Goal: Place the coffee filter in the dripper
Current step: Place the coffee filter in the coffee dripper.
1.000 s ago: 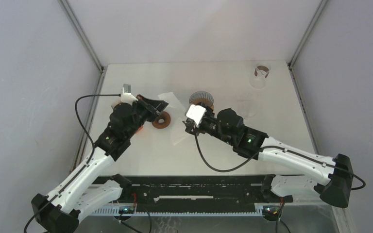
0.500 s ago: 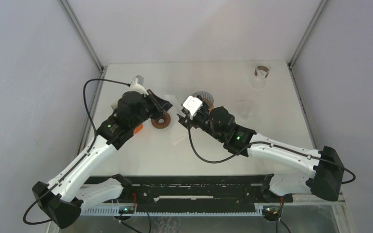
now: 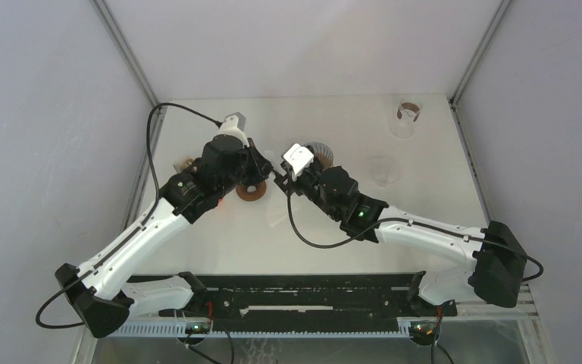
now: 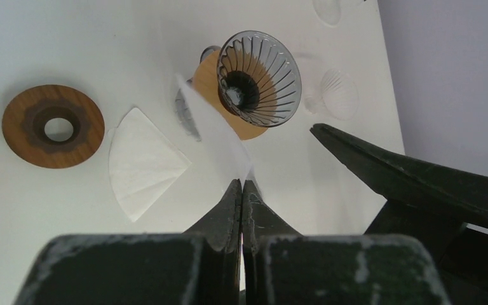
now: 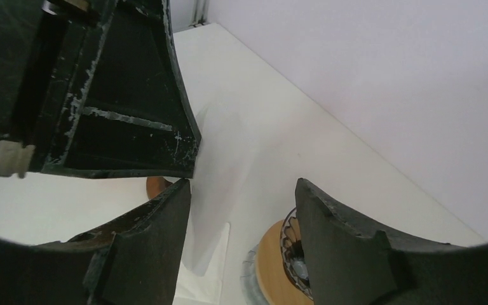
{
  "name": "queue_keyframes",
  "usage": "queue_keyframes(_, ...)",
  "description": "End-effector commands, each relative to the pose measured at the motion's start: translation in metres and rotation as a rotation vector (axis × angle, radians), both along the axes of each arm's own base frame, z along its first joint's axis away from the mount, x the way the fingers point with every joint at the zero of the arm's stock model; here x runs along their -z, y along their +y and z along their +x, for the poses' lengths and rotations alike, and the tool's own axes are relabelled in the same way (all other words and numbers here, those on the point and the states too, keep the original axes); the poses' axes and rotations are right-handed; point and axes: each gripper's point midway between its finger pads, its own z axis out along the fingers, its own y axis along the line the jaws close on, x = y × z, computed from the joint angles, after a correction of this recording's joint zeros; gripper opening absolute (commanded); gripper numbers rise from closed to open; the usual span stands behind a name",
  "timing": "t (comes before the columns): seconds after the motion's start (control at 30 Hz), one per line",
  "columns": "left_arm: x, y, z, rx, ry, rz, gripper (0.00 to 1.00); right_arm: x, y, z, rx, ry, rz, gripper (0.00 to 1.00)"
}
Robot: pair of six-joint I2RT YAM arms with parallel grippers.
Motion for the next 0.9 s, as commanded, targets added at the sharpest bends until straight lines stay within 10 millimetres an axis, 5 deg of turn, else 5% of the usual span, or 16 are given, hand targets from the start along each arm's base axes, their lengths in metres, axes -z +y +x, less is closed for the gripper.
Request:
queue_keyframes(0.0,-0.031,0.005,0.001,0.000,-0.086,0.047,0.00,-0.028,-0.001,0.013,0.069,-0.025,0.102,0.69)
queue_keyframes(0.23,-0.039,0.004,-0.003,0.018,-0.100,0.037,0.00,-0.006,-0.004,0.021,0.116,0.011,0.053,0.57)
queue_keyframes(0.6,-0.036,0.011,-0.003,0.015,-0.092,0.091,0.00,-0.004,-0.017,0.019,0.101,0.010,0.003,0.03)
queue_keyframes(0.87,-0.045,0.004,0.004,0.053,-0.106,0.139,0.00,0.001,-0.040,0.027,0.130,0.122,-0.100,0.00)
